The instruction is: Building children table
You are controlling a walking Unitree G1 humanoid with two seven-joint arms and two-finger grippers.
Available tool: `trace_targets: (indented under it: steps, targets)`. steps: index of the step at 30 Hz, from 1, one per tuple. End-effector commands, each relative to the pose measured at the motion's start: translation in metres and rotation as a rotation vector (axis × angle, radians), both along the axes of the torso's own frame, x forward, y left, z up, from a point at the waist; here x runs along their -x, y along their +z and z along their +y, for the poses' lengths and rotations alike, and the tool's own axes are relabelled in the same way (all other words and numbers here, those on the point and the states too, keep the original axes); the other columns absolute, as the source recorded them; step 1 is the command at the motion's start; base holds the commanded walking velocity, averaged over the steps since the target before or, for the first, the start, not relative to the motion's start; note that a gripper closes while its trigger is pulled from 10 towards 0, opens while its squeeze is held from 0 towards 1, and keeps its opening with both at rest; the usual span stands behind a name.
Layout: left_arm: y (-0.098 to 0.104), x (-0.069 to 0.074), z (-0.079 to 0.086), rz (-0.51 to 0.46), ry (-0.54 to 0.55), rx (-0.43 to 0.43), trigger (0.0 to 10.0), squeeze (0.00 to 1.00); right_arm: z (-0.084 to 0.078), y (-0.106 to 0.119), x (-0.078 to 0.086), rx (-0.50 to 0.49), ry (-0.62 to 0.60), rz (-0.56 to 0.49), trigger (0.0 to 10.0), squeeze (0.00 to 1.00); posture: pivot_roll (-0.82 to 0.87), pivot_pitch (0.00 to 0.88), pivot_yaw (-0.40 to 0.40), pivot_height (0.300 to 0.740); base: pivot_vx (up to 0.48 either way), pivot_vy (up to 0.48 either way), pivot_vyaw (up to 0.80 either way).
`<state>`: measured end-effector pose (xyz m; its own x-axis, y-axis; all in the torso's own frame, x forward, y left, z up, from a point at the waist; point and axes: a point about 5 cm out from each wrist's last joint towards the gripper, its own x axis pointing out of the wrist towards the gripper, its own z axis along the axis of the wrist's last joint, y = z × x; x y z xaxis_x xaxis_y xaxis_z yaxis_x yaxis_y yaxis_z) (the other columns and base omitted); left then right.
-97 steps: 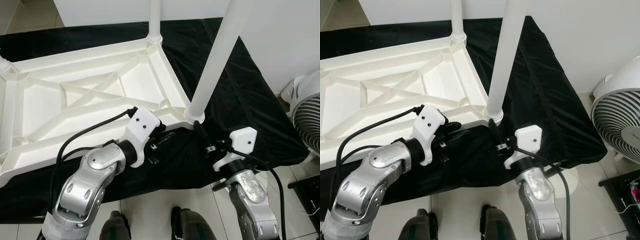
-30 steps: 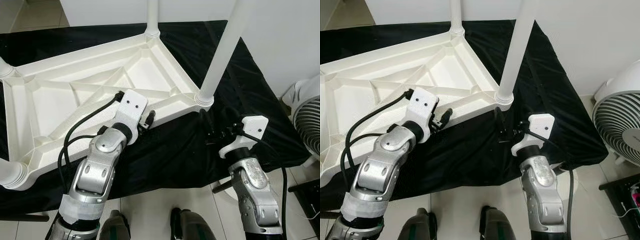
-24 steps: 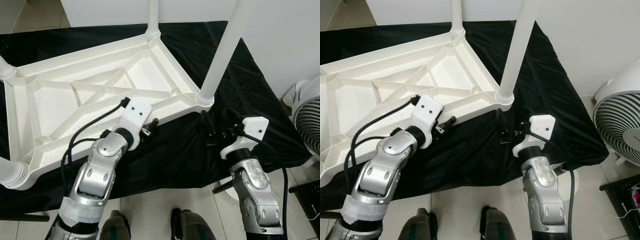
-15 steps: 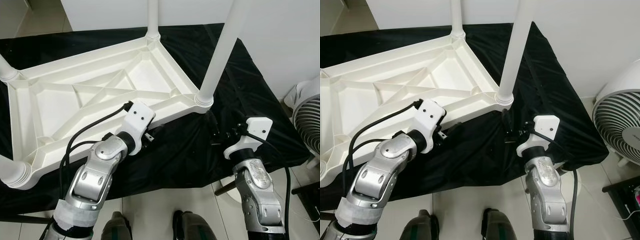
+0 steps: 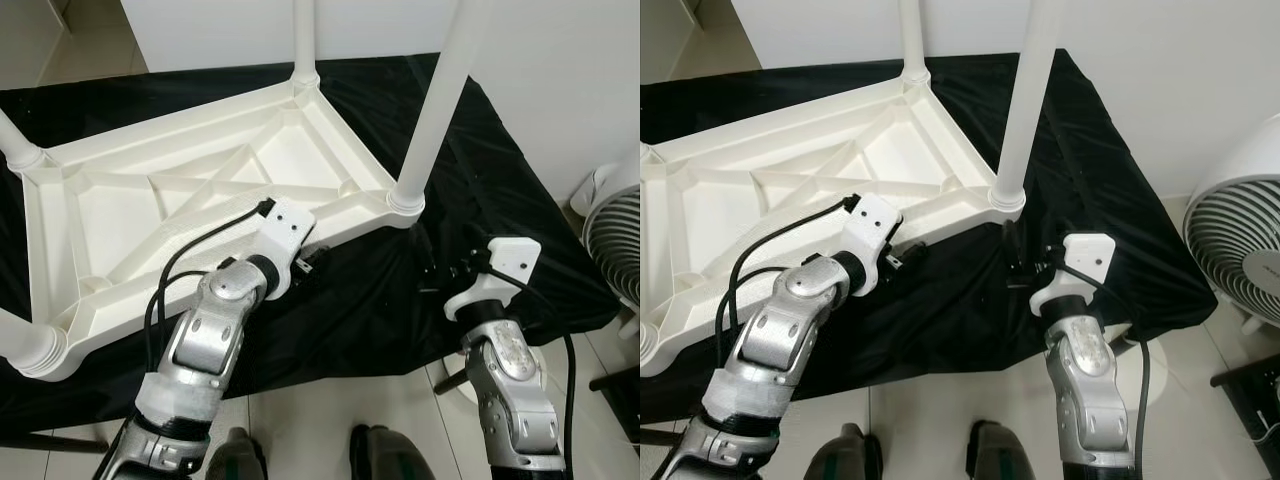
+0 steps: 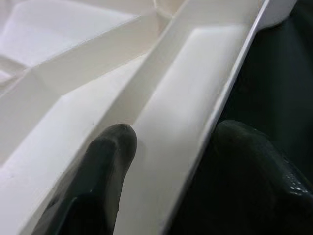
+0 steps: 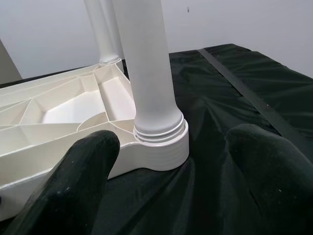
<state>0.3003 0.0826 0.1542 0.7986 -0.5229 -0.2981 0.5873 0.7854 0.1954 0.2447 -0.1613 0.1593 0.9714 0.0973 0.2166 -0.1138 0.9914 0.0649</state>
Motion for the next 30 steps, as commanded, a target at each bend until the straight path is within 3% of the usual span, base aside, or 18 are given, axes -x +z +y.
trace_targets:
  steps: [1, 9, 10, 14, 15, 16, 17, 18, 19, 30]
  targets:
    - [-0.007, -0.009, 0.015, -0.028, 0.239, -0.080, 10.0, 0.00, 0.003, -0.002, 0.002, -0.002, -0.004, 0.000, 10.0, 0.00, -0.09, 0.097, 0.053, 0.740, 0.000, 0.000, 0.00]
    - [-0.016, -0.005, 0.015, 0.051, 0.226, -0.087, 10.0, 0.00, 0.002, -0.001, 0.001, 0.000, -0.009, -0.001, 10.0, 0.00, -0.08, 0.108, 0.055, 0.740, 0.000, 0.000, 0.00]
    - [-0.024, -0.002, 0.014, 0.114, 0.246, -0.081, 10.0, 0.00, 0.002, 0.000, 0.000, 0.003, -0.013, -0.002, 10.0, 0.00, -0.08, 0.113, 0.054, 0.740, 0.000, 0.000, 0.00]
    - [-0.029, 0.000, 0.018, 0.133, 0.282, -0.088, 10.0, 0.00, 0.002, 0.000, -0.001, 0.002, -0.016, -0.003, 10.0, 0.00, -0.08, 0.119, 0.051, 0.740, 0.000, 0.000, 0.00]
    - [-0.030, -0.001, 0.020, 0.137, 0.301, -0.087, 9.5, 0.00, 0.002, 0.000, -0.001, 0.002, -0.017, -0.003, 10.0, 0.00, -0.08, 0.119, 0.051, 0.740, 0.000, 0.000, 0.00]
    - [-0.032, -0.001, 0.025, 0.127, 0.332, -0.109, 5.8, 0.00, 0.003, 0.000, -0.002, 0.000, -0.019, -0.004, 10.0, 0.00, -0.08, 0.120, 0.049, 0.740, 0.000, 0.000, 0.00]
    - [-0.032, -0.001, 0.025, 0.127, 0.332, -0.109, 5.8, 0.00, 0.003, 0.000, -0.002, 0.000, -0.019, -0.004, 10.0, 0.00, -0.08, 0.120, 0.049, 0.740, 0.000, 0.000, 0.00]
    - [-0.035, -0.003, 0.029, 0.130, 0.364, -0.111, 3.5, 0.00, 0.003, 0.001, -0.003, -0.001, -0.020, -0.006, 10.0, 0.00, -0.08, 0.122, 0.047, 0.740, 0.000, 0.000, 0.00]
    - [-0.037, -0.003, 0.032, 0.138, 0.392, -0.108, 0.0, 0.00, 0.004, 0.001, -0.004, -0.001, -0.021, -0.008, 10.0, 0.00, -0.08, 0.122, 0.047, 0.740, 0.000, 0.000, 0.00]
    - [-0.034, -0.008, 0.040, 0.075, 0.506, -0.112, 0.0, 0.00, 0.002, 0.007, -0.008, -0.002, -0.035, -0.023, 10.0, 0.00, -0.08, 0.133, 0.031, 0.740, 0.000, 0.000, 0.00]
